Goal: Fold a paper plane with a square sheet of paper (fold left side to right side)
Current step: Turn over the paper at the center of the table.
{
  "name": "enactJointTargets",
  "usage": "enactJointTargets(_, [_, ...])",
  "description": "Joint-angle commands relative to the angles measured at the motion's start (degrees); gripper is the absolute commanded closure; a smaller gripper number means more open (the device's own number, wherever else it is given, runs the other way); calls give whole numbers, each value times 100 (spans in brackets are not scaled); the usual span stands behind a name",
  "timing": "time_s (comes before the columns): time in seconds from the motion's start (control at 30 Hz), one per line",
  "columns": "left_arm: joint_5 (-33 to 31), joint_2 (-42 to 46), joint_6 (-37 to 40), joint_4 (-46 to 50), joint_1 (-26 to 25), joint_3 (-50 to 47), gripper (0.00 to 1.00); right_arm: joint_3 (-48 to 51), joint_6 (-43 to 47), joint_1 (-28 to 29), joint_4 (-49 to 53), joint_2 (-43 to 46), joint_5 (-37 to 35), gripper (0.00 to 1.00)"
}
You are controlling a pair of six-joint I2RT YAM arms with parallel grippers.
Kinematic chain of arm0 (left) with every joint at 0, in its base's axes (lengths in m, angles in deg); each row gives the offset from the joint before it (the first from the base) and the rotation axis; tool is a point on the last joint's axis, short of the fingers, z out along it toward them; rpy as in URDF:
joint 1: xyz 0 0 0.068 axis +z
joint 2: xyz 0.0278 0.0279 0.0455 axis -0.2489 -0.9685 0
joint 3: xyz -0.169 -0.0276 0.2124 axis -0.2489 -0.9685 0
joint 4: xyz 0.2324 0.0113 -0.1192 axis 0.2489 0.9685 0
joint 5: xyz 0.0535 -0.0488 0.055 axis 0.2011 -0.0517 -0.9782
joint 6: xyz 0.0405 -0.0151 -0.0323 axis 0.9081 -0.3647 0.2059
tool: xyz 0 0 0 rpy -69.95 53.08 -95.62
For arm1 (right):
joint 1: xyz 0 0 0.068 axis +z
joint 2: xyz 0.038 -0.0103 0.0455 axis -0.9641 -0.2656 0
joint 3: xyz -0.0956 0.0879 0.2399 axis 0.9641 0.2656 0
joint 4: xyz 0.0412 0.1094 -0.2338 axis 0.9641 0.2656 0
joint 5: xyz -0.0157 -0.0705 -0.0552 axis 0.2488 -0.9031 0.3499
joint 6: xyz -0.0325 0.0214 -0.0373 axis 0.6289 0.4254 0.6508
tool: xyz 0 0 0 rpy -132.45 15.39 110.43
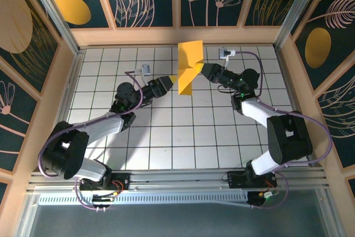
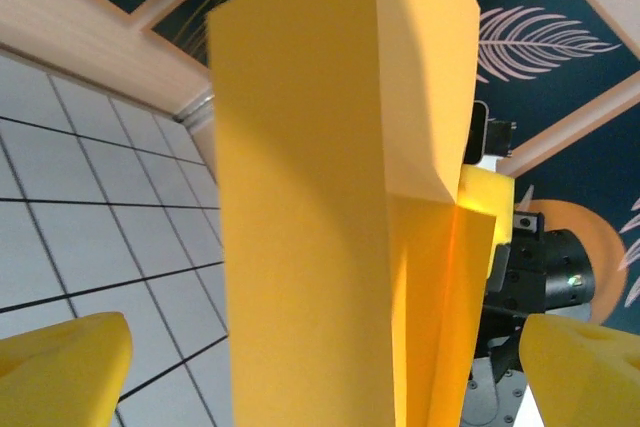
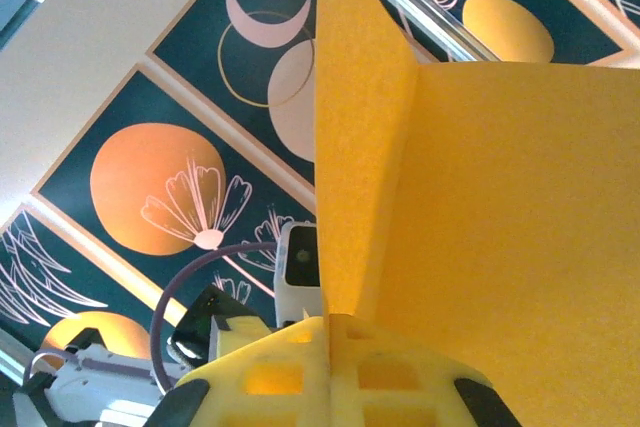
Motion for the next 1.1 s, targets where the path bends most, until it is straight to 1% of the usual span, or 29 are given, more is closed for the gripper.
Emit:
enactJointTargets(0.0, [387, -238, -353, -856, -41, 270, 4, -114, -98, 88, -409, -145, 119, 100])
enactJointTargets(0.13, [616, -483, -455, -1048, -98, 440, 14, -144, -107, 150, -432, -248, 119, 100])
enactJointTargets(0.3, [749, -623, -460, -1096, -180, 581, 24, -111, -128, 183, -469, -315, 111, 100])
enactJointTargets(0.47, [809, -694, -536, -1115, -193, 643, 46, -46, -110, 194, -457, -323, 77, 100])
enactJointTargets(0.57, [718, -642, -488, -927, -193, 647, 57, 1, 76, 194, -225, -257, -10, 100])
enactJointTargets(0.67, [673, -594, -397, -747, -193, 667, 66, 10, 199, 185, -79, -197, -30, 100])
enactJointTargets(0.9, [575, -507, -266, -465, -194, 657, 81, 39, 303, 172, 39, -114, -51, 82])
enactJointTargets(1.07, [524, -467, -223, -291, -193, 641, 87, 50, 623, 160, 491, 72, -116, 68])
